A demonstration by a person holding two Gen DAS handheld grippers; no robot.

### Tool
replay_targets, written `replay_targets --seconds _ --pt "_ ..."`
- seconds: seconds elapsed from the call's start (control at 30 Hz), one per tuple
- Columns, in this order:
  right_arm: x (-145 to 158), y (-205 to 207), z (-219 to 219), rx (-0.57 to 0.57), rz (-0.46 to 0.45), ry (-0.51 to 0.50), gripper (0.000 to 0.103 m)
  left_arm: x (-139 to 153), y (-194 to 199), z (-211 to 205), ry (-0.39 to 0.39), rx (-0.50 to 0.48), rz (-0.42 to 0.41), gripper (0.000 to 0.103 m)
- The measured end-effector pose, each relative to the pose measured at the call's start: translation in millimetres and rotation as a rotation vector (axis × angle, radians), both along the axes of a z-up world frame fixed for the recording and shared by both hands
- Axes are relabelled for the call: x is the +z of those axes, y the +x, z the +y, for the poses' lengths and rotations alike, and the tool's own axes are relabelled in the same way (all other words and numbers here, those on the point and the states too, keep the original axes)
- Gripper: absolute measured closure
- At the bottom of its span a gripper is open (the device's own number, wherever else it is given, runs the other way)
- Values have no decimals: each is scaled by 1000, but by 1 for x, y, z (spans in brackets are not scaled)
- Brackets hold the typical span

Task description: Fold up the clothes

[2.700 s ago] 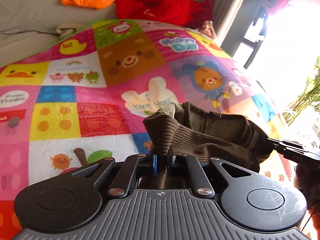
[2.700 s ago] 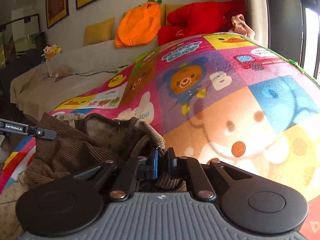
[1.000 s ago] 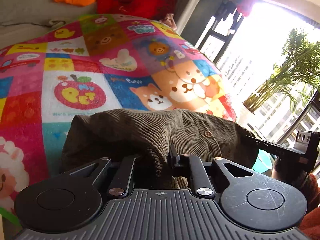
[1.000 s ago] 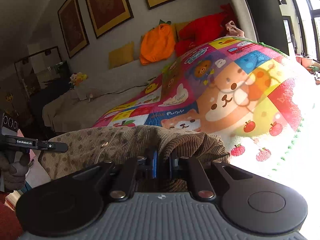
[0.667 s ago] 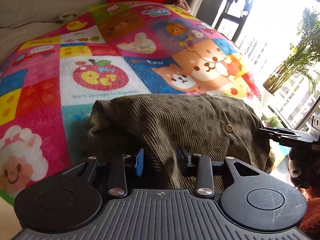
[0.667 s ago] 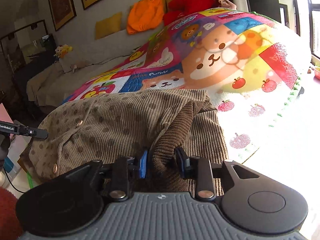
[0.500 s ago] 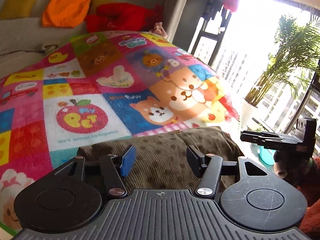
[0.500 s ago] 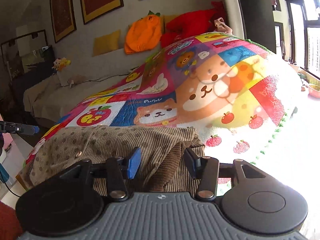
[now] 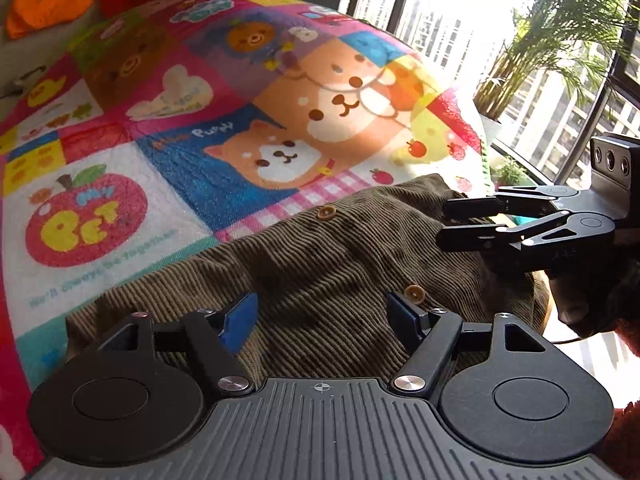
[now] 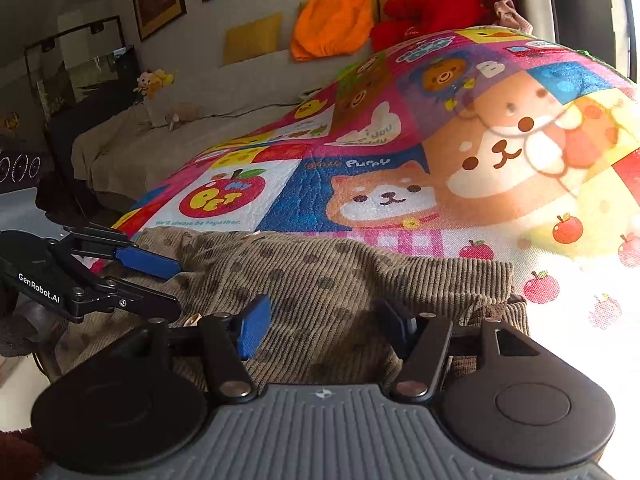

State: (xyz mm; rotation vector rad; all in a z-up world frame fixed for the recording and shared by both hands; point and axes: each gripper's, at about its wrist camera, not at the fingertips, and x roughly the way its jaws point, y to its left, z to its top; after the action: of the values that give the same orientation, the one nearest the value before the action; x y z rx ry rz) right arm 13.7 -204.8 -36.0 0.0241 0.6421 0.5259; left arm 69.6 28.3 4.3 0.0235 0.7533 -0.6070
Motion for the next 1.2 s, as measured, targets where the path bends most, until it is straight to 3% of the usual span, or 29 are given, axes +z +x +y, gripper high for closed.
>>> replay_targets --seconds 0.03,0.1,0.13,0.33,0.4,0.5,0.57,0.67,0.7,0.83,1.07,1.2 --pt "6 -5 -11 -24 -10 8 34 7 -1 7 16 -4 -28 14" --pt "16 -13 -33 -78 -24 16 22 15 5 24 56 19 -64 9" --pt "17 -15 -47 -121 -10 25 22 16 12 33 70 38 -62 9" --pt "-22 -8 -114 -359 253 251 21 -11 47 73 67 109 52 9" --pt "-26 -11 -117 -374 263 322 18 -20 49 76 43 103 67 9" --pt "-27 -7 -103 -280 317 407 18 -23 50 76 19 101 56 9" --pt "-26 1 -79 -234 313 306 20 -25 50 75 17 109 41 16" --pt "-21 18 -50 -160 253 118 59 -27 49 73 16 119 10 24" --pt "-20 27 -47 -151 259 108 66 -27 48 75 10 122 8 26" --pt "-10 69 -24 -99 198 -17 74 -32 48 85 -60 133 28 38" --pt "7 184 55 -11 34 -172 86 -36 40 92 -124 162 46 43" --pt "5 225 112 52 -90 -295 86 -37 32 84 -189 179 73 47"
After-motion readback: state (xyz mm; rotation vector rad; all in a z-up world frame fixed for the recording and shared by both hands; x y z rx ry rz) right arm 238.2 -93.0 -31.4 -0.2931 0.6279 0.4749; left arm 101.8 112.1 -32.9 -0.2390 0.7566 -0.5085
